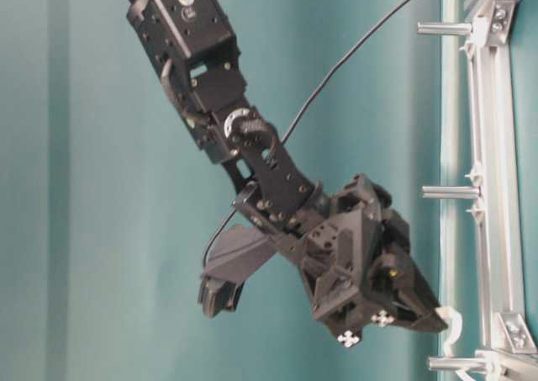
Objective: Move the cable alternately left and right between 8 pins so it hooks onto each one.
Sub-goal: 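Pull the cable rightward along the top rail around the pins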
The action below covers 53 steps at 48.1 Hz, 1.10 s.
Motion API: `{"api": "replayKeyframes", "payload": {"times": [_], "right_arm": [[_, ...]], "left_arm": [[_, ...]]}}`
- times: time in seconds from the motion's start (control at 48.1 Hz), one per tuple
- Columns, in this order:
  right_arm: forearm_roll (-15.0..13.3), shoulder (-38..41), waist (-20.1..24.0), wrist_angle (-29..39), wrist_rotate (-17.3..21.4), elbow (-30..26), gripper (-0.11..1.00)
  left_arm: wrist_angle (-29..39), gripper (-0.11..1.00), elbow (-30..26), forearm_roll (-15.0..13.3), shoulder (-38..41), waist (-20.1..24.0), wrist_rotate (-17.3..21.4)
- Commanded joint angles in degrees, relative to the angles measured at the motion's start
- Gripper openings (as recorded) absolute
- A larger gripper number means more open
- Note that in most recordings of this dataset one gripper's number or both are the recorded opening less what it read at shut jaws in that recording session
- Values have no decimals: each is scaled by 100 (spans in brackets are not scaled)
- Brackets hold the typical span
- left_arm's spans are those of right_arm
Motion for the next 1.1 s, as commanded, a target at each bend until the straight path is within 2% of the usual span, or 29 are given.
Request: {"api": "replayKeyframes", "payload": {"times": [0.0,0.083,0.249,0.374,0.727,1.081], "right_arm": [[-18,-281,114,-316,-9,44,15],[-18,-290,114,-396,0,97,15],[-18,-475,114,0,0,290,15],[-18,-677,132,185,18,624,15],[-18,-1521,62,97,-9,1723,15],[-53,-1802,44,721,-246,1978,15]], "left_arm": [[-18,69,-88,26,44,9,9],[-18,69,-97,26,44,9,9],[-18,69,-97,18,53,9,9],[-18,69,-88,18,44,9,9],[-18,69,-97,26,44,9,9],[-18,69,-97,18,44,9,9]]}}
